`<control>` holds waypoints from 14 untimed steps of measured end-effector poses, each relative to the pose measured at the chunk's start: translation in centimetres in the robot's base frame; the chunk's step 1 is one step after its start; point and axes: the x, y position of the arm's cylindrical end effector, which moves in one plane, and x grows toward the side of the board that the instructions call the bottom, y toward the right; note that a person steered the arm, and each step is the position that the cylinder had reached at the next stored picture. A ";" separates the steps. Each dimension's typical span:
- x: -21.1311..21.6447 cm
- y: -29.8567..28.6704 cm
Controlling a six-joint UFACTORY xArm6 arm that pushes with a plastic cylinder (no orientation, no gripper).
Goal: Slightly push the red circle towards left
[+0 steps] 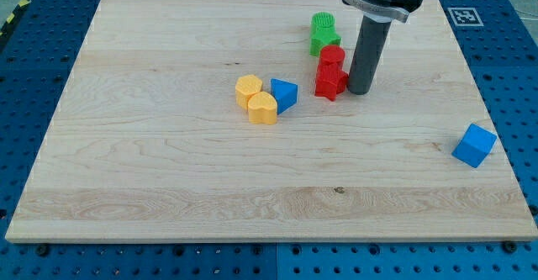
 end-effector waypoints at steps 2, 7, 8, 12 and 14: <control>3.9 5.4; 4.0 1.6; 1.4 1.6; -4.1 1.5; -4.3 1.5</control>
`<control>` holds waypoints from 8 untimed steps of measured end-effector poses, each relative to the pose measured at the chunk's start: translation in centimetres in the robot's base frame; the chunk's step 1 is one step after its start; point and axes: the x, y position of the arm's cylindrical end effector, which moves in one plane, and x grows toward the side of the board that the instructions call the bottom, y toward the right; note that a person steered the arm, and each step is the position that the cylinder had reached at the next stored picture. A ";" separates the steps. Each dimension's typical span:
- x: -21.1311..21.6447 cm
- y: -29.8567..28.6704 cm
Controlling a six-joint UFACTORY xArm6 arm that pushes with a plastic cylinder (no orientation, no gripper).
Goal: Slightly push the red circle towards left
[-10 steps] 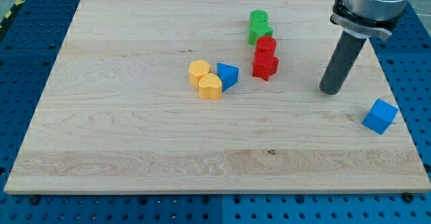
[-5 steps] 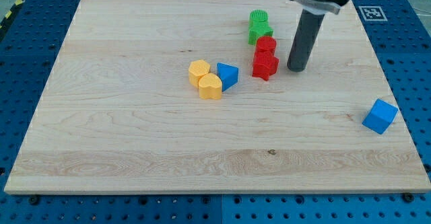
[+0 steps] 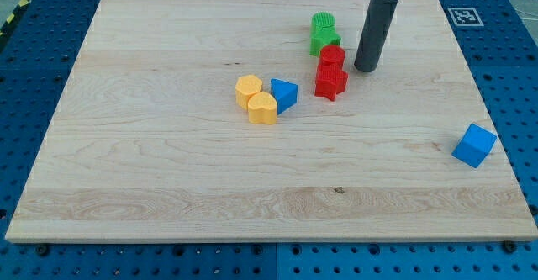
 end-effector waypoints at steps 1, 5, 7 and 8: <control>-0.1 0.0; -0.6 -1.3; -0.6 -2.1; -0.6 -2.0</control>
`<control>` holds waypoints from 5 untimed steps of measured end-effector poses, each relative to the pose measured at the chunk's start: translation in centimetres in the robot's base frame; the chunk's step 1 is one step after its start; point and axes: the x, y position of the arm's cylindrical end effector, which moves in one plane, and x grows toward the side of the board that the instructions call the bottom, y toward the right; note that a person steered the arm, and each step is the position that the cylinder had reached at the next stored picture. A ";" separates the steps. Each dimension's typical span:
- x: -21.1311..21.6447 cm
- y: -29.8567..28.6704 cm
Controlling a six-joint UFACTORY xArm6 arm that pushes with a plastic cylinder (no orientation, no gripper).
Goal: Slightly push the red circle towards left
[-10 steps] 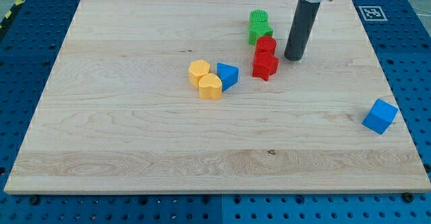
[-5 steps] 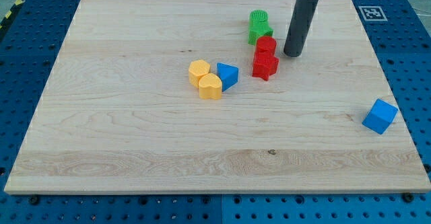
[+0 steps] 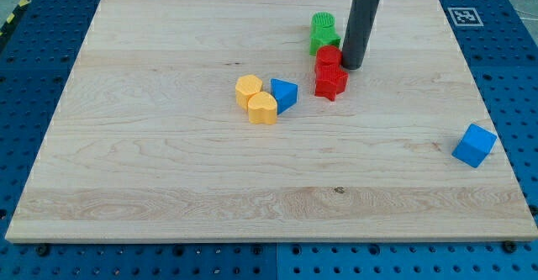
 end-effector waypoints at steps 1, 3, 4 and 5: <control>0.0 1.7; 0.2 5.2; 0.2 6.2; 0.2 6.9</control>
